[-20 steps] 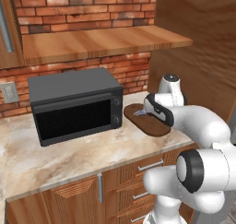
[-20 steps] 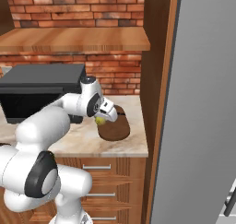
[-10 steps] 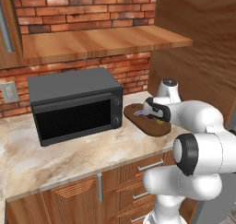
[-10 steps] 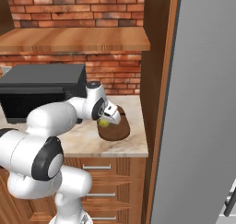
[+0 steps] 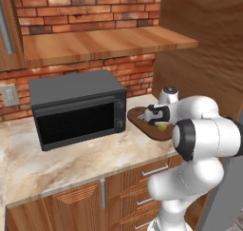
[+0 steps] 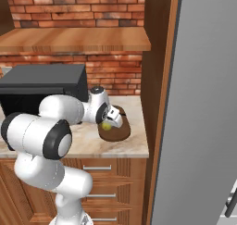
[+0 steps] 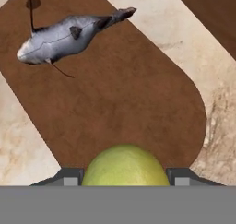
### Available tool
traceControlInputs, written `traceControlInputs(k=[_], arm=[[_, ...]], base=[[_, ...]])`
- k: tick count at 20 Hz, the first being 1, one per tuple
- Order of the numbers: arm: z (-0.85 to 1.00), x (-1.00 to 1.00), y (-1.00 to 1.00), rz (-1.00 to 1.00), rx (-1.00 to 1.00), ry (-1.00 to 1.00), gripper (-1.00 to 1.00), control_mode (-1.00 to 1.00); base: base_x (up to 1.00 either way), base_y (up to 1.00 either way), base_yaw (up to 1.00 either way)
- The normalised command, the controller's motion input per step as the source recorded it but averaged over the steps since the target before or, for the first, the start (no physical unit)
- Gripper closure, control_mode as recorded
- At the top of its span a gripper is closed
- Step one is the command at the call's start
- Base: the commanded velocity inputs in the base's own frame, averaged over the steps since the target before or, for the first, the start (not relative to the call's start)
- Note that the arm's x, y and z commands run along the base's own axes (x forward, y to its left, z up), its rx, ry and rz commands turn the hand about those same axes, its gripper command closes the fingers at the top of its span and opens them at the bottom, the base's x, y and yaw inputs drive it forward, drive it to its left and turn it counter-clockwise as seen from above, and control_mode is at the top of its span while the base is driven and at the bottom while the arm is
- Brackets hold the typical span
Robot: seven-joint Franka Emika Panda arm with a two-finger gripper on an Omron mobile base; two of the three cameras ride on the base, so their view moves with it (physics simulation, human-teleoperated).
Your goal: Retrieve a lemon from the fridge and place it on the cutting board with the fish.
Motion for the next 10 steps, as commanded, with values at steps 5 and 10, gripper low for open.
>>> traceControlInputs(k=[5, 10], arm=[[-0.27, 0.24, -0.01, 0.00, 0.00, 0.00, 1.00, -1.00], [-0.29, 0.22, 0.00, 0.00, 0.00, 0.00, 1.00, -1.00]], base=[[0.00, 0.00, 0.00], [0.00, 0.00, 0.00]])
